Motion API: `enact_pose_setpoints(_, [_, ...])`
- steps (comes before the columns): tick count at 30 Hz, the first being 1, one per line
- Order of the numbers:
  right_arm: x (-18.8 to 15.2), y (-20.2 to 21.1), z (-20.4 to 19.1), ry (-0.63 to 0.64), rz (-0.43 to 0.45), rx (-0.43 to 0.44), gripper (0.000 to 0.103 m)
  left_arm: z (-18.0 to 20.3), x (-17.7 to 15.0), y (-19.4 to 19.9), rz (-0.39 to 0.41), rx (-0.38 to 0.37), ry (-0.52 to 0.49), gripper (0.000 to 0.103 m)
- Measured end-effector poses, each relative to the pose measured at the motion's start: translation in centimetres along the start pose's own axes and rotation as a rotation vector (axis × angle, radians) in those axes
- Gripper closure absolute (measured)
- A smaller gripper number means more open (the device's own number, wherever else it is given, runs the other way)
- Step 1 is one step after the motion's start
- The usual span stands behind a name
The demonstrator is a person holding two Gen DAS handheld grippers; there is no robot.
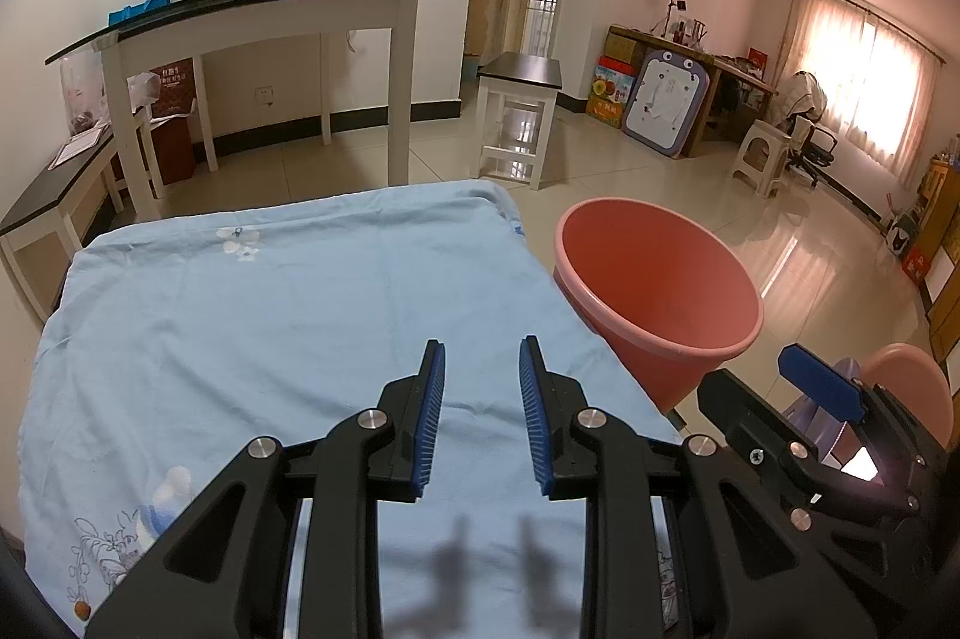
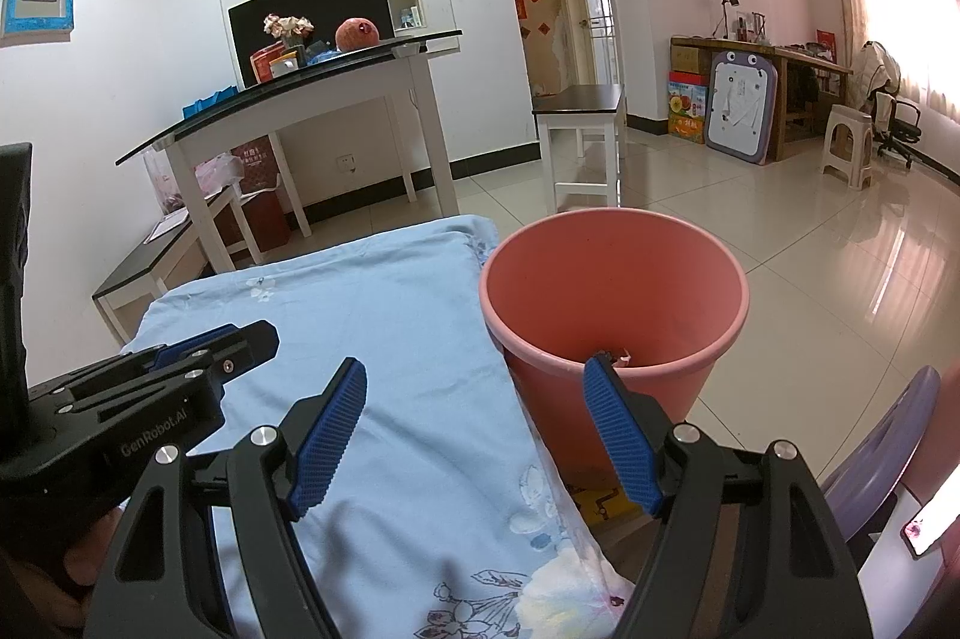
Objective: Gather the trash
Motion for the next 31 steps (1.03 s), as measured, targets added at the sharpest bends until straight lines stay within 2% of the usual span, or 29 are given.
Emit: enact_pose_setpoints(31, [0.1, 0.0, 0.1, -0.002, -0.003, -0.001, 0.029, -0.1, -0.7, -1.3, -0.03, -0.001, -0.008, 0.077])
Point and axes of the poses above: each gripper's, at about its wrist camera, not at the fingertips, and y roughly against the way its jaws point, z to its right, x to its top, the point moved 4 cm from there along -y, roughly the way its jaws point, and after that the axes turned 14 degrees about z, right-handed, at the moved point
